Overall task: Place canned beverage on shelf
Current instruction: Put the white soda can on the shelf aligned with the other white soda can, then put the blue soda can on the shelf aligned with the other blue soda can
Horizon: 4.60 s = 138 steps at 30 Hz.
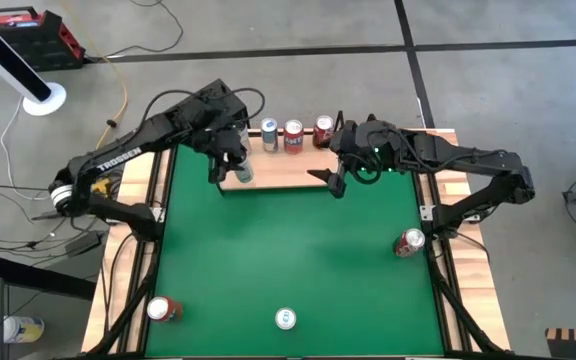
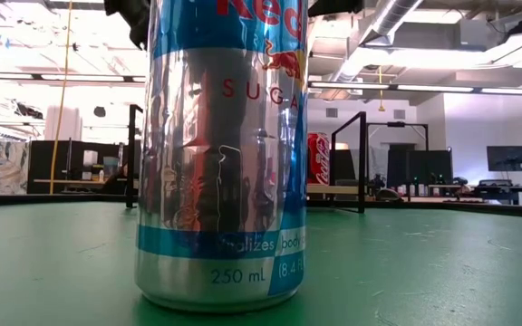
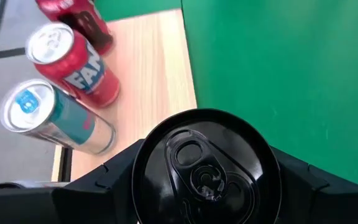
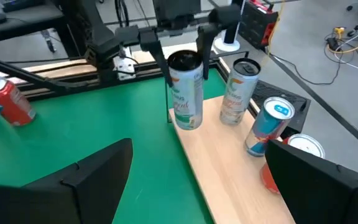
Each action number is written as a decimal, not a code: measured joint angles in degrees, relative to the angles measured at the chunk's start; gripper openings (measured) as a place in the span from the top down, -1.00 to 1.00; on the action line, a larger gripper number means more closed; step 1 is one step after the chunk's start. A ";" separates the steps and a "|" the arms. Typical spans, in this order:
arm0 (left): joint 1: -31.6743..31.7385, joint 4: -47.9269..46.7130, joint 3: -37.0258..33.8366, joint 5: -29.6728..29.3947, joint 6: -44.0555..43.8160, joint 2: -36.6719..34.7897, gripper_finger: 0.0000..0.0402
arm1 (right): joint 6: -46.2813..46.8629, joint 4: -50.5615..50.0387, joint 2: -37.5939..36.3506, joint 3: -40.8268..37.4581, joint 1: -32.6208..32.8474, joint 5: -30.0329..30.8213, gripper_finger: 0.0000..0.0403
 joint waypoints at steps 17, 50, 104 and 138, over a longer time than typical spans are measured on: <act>5.40 -0.16 0.00 3.66 5.25 7.53 -0.17 | -3.04 1.06 0.00 0.00 -5.40 -4.11 -0.94; 8.02 3.53 -2.51 4.62 7.76 7.74 -0.17 | -3.37 1.09 0.00 0.00 -6.14 -5.91 -0.94; 7.41 7.58 -2.56 3.12 -6.81 -10.79 -0.58 | -2.40 3.18 0.00 0.02 -6.36 -5.89 -0.94; -10.53 7.49 -2.56 1.48 -17.22 -13.19 -0.45 | 2.85 6.89 -0.02 0.02 0.89 -5.87 -0.94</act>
